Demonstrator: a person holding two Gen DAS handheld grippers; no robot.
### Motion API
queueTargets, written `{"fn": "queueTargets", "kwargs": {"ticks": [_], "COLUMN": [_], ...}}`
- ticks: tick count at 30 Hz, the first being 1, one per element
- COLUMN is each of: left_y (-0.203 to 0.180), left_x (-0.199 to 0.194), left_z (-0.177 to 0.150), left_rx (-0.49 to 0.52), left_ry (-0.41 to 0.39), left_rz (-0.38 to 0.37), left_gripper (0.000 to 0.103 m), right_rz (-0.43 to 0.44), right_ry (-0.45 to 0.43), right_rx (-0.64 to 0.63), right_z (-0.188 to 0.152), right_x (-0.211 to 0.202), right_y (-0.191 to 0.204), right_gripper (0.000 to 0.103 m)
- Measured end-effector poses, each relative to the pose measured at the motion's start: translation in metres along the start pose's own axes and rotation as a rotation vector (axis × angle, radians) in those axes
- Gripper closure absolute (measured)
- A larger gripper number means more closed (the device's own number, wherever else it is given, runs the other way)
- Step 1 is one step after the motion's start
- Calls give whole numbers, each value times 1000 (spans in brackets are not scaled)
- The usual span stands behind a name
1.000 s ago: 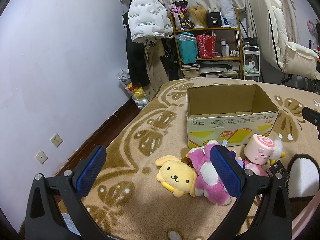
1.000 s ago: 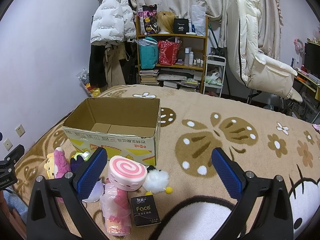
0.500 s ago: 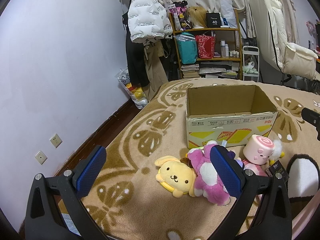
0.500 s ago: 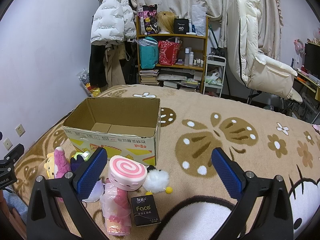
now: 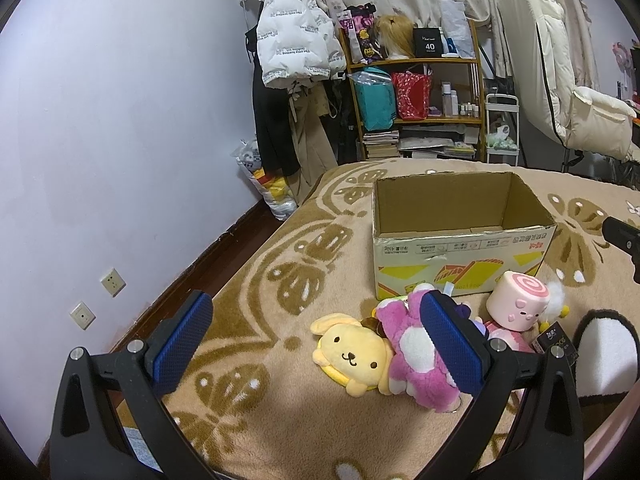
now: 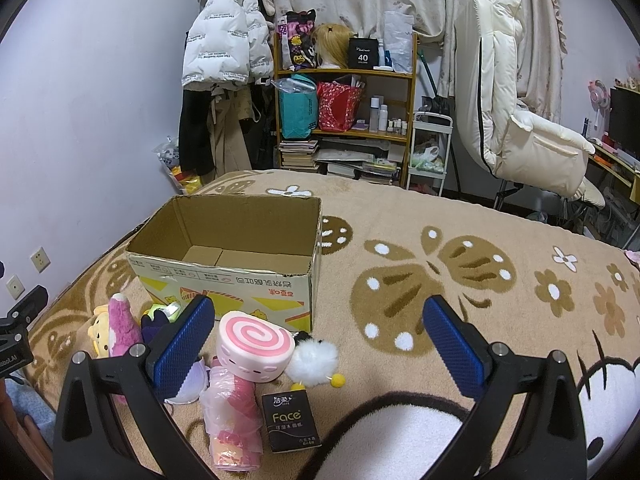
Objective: Organize soft objects
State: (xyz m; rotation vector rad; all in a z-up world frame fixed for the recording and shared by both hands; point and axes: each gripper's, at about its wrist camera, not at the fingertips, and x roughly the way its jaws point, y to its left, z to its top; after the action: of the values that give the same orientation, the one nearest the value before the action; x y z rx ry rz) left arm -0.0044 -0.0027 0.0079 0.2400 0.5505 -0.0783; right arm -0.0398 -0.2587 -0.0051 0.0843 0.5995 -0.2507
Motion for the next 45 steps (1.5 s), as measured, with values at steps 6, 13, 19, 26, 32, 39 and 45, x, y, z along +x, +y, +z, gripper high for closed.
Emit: {"fn": "queueTargets", "kwargs": {"ticks": [6, 13, 19, 26, 32, 39, 45], "left_y": [1, 1, 1, 1, -1, -9, -9], "left_x": [-1, 0, 0, -1, 0, 5, 12], "left_z": [-1, -1, -1, -1, -1, 1, 4], "left_rx": [-1, 0, -2, -5, 3, 27, 13], "left_ry": [0, 1, 0, 1, 8, 5, 12], "left_rz": [-1, -2, -7, -9, -11, -23, -28], "left_gripper": [1, 1, 1, 1, 1, 0, 1], "right_rz": [0, -1, -1, -1, 0, 15, 43], "right_ry": [-1, -1, 0, 0, 6, 22, -30], "right_rx": [-2, 0, -1, -1, 3, 21, 42], "right_z": [0, -1, -1, 0, 0, 0, 4], "right_x": [0, 0, 0, 1, 2, 7, 3], "right_y": [1, 1, 1, 1, 1, -2, -4], "right_gripper": [0, 0, 0, 0, 0, 0, 0]}}
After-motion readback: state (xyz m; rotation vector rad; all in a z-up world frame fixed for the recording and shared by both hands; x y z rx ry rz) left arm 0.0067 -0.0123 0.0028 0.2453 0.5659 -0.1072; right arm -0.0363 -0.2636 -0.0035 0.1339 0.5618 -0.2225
